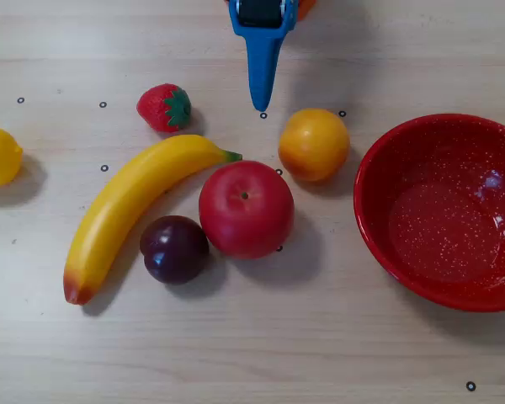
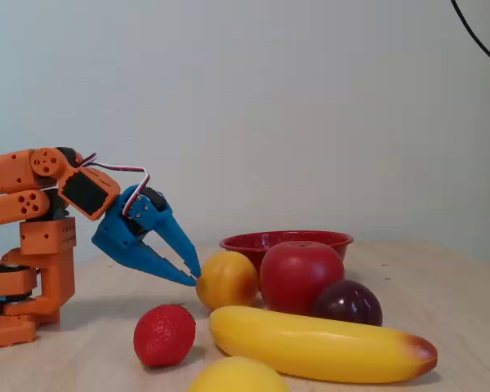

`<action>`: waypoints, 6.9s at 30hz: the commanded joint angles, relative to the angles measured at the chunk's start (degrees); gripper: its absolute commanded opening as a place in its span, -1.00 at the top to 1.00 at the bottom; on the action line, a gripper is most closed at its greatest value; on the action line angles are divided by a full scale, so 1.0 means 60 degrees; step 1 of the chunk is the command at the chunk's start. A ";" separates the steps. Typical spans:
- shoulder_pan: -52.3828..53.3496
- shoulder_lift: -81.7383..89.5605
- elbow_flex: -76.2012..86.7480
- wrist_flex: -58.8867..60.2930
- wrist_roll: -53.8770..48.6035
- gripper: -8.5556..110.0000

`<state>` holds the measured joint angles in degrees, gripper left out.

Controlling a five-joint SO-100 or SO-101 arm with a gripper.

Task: Put the lemon in the red bowl.

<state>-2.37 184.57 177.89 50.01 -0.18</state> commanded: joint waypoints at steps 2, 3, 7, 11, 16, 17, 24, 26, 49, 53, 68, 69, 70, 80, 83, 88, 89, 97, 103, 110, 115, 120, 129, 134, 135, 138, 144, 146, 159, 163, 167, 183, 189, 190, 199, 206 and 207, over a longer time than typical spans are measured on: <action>0.0337 0.0088 0.0132 0.0059 0.0322 0.85; 0.0337 0.0088 0.0132 0.0059 0.0337 0.85; 0.0337 0.0088 0.0132 0.0059 0.0337 0.85; 0.0337 0.0088 0.0132 0.0059 0.0337 0.85; 0.0337 0.0044 0.0132 0.0029 0.0337 0.85; 0.0337 -0.0015 0.0132 -0.0015 0.0322 0.85; 0.0308 -0.0864 -0.0322 -0.0645 0.0513 0.85; 0.0322 -0.1245 -0.0820 -0.0586 0.0483 0.85; -0.1099 -0.7910 -1.0298 0.4688 0.1436 0.85; -0.1538 -0.9360 -1.2129 0.5640 0.1758 0.85; -0.4614 -1.3857 -1.6523 0.7031 0.4263 0.85; -0.4849 -1.4165 -1.6816 0.7119 0.4526 0.85; -0.5068 -1.4531 -1.7168 0.7236 0.4761 0.85; -0.6885 -1.7593 -2.0259 0.7720 0.6489 0.85; -0.7178 -1.8369 -2.1152 0.7896 0.6841 0.84; -0.7603 -1.9336 -2.2280 0.8057 0.7222 0.71; -0.7676 -1.9512 -2.2500 0.8145 0.7397 0.68; -0.8423 -2.0962 -2.4404 0.8877 0.8569 0.42; -0.9009 -2.2119 -2.6133 0.9346 0.9565 0.24; -0.9697 -2.3364 -2.7275 0.9170 1.0576 -0.09; -0.9844 -2.3745 -2.7378 0.8950 1.0723 -0.16; -0.9712 -2.4023 -2.7422 0.8936 1.0576 -0.21; -0.9360 -2.4683 -2.7949 0.8320 1.0137 -0.24; -0.9141 -2.4976 -2.8008 0.7749 0.9888 -0.24; -0.9097 -2.5005 -2.7993 0.7690 0.9844 -0.24; -0.8936 -2.5181 -2.8154 0.7661 0.9712 -0.24; -0.8643 -2.5591 -2.8506 0.7720 0.9390 -0.24; -0.8555 -2.5693 -2.8623 0.7690 0.9272 -0.24; -0.8569 -2.6147 -2.9121 0.7310 0.9287 -0.24; -0.8657 -2.6265 -2.9150 0.7134 0.9360 -0.24; -0.8672 -2.6338 -2.9165 0.7207 0.9404 -0.24; -0.8584 -2.6558 -2.9033 0.6694 0.9316 -0.24; -0.8555 -2.6587 -2.8916 0.6577 0.9302 -0.24; -0.8540 -2.6602 -2.8901 0.6563 0.9302 -0.24; -0.8481 -2.6602 -2.8916 0.6636 0.9287 -0.24; -0.8555 -2.6572 -2.8931 0.6738 0.9360 -0.20; -0.8569 -2.6572 -2.8931 0.6753 0.9360 -0.20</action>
<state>-54.49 21.80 8.96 90.88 55.99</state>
